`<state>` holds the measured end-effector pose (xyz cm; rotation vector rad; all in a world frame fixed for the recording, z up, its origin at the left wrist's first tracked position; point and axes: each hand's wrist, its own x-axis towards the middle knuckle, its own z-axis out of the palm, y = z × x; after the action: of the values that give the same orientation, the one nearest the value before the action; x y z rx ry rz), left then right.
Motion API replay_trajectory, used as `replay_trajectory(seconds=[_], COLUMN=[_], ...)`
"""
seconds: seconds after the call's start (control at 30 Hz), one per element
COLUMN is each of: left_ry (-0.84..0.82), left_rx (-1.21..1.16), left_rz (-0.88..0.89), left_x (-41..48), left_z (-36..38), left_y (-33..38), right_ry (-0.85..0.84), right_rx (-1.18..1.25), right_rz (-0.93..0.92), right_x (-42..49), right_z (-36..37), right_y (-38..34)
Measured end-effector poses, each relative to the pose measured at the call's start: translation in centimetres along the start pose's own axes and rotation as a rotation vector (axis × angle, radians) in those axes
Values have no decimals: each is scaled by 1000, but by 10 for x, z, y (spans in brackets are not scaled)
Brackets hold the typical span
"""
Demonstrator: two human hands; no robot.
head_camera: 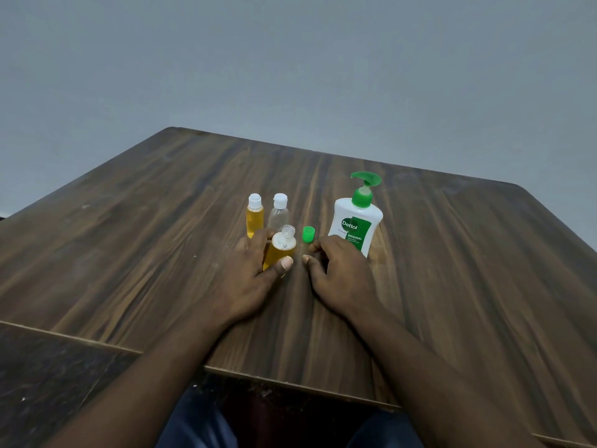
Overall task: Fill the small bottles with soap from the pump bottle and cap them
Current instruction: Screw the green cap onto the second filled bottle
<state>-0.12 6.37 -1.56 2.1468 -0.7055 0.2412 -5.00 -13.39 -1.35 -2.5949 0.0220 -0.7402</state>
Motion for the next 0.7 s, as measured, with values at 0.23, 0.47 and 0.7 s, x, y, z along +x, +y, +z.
replay_trajectory(seconds=[0.23,0.47,0.7], left_ry=[15,34,54], left_rx=[-65,-67,-116], left_rz=[37,19,-45], left_x=[-1,1,2], left_z=[-1,3,7], left_y=[2,-6,-9], right_ry=[-84,-108,-67], right_rx=[-72,-154,-76], right_rz=[69,62,-71], right_x=[20,24,14], right_z=[11,23,21], right_y=[-15,-14,-9])
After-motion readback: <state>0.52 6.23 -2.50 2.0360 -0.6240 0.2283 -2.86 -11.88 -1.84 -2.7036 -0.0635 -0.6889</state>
